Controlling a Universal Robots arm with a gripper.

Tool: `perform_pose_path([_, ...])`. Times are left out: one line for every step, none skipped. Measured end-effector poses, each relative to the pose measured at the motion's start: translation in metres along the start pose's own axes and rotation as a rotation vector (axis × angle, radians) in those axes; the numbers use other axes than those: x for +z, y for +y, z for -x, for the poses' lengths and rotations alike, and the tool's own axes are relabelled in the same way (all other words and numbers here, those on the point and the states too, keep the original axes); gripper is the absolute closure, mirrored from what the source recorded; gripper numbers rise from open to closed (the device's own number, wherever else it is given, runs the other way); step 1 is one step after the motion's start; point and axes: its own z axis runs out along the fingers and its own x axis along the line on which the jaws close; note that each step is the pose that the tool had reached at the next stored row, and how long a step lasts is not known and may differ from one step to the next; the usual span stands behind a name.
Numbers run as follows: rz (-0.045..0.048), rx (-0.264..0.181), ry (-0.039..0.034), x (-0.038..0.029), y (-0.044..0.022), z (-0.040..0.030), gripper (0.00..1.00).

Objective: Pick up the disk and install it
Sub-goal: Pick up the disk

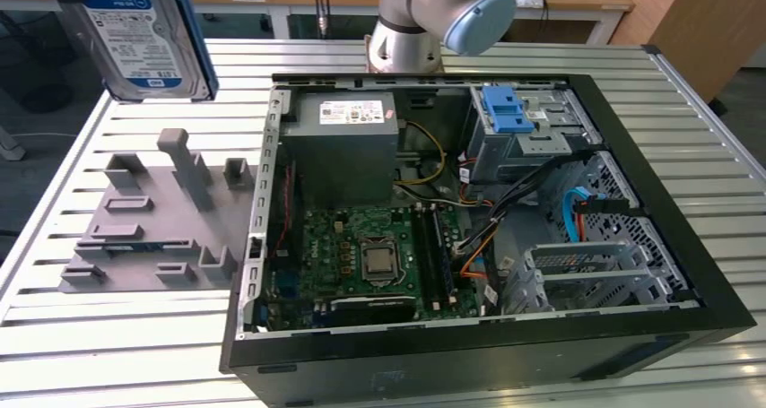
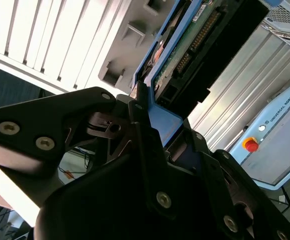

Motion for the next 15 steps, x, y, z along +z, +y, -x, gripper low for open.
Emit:
perform_pose_path([0.0,0.0,0.0,0.0,-0.0007,-0.001,0.64])
perform_pose_path([0.0,0.0,0.0,0.0,-0.0013,-0.0021,0.64])
perform_pose_path([-0.0001,0.0,0.0,0.0,-0.002,-0.0031,0.64])
perform_pose_path([-0.0001,0.0,0.0,0.0,-0.0027,-0.0042,0.64])
perform_pose_path([0.0,0.0,0.0,0.0,-0.0035,-0.0053,0.64])
perform_pose_path([0.0,0.0,0.0,0.0,-0.0044,-0.0061,0.64])
perform_pose_path([-0.0001,0.0,0.0,0.0,-0.0053,-0.0069,0.64])
perform_pose_path([0.0,0.001,0.0,0.0,-0.0063,-0.0076,0.64])
perform_pose_path([0.0,0.001,0.0,-0.0001,-0.0073,-0.0083,0.64])
perform_pose_path([0.0,0.001,0.0,0.0,-0.0084,-0.0089,0.64])
perform_pose_path([0.0001,0.001,0.0,0.0,-0.0094,-0.0095,0.64])
perform_pose_path([0.0001,0.001,0.0,0.0,-0.0103,-0.0102,0.64])
perform_pose_path([0.0002,0.002,0.0001,0.0,-0.0114,-0.0108,0.64])
perform_pose_path([0.0001,0.002,0.0,0.0,-0.0125,-0.0115,0.64])
perform_pose_path([0.0002,0.002,0.0001,0.0,-0.0136,-0.0121,0.64])
